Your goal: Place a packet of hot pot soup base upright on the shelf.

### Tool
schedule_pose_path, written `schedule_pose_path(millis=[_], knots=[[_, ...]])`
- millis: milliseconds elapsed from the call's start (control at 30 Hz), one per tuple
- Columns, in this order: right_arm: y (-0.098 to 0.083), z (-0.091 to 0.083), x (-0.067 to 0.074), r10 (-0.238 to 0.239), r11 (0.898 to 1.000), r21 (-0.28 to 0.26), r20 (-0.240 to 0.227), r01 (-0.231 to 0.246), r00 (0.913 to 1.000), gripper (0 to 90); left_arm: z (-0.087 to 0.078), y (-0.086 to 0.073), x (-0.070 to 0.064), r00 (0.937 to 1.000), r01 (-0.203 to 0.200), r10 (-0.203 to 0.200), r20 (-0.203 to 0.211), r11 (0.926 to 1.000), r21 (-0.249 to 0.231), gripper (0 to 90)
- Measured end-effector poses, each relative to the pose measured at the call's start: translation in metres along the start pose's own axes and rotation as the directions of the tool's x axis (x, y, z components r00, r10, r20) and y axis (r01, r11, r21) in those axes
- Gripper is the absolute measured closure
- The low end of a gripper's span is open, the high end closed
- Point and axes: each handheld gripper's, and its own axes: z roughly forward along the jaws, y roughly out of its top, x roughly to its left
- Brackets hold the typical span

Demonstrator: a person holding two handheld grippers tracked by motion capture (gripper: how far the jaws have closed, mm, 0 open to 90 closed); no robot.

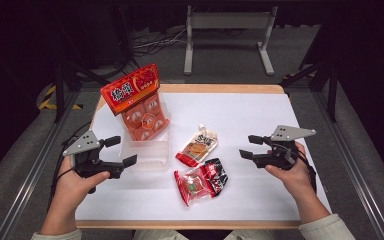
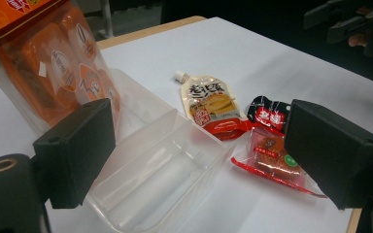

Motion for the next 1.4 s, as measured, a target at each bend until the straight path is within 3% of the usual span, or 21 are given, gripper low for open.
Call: schedule_pose_path(millis=[300,800,867,1400], knots=[[-0.012,0.029,0.01,0.011,0.997,0.081,-0.056,-0.006,0.9984,35.3,0.002,0.0,0.0,1.0,0.004,-0.004,0.003,1.0,-0.002,11.8],[-0.039,0.061,0.023,0.025,0.984,0.178,-0.089,-0.008,0.9957,31.1,0.005,-0.001,-0.001,1.0,-0.001,0.001,0.008,1.0,0.009,11.4],[-0.042,0.063,0.024,0.029,0.983,0.185,-0.096,-0.01,0.995,30.8,0.005,-0.001,-0.002,0.9999,0.011,-0.011,0.006,0.9999,0.001,11.4],[-0.057,0.075,0.031,0.059,0.966,0.256,-0.147,-0.02,0.9874,26.7,0.006,-0.002,-0.002,0.9999,-0.016,0.016,0.004,0.9996,0.022,11.3]])
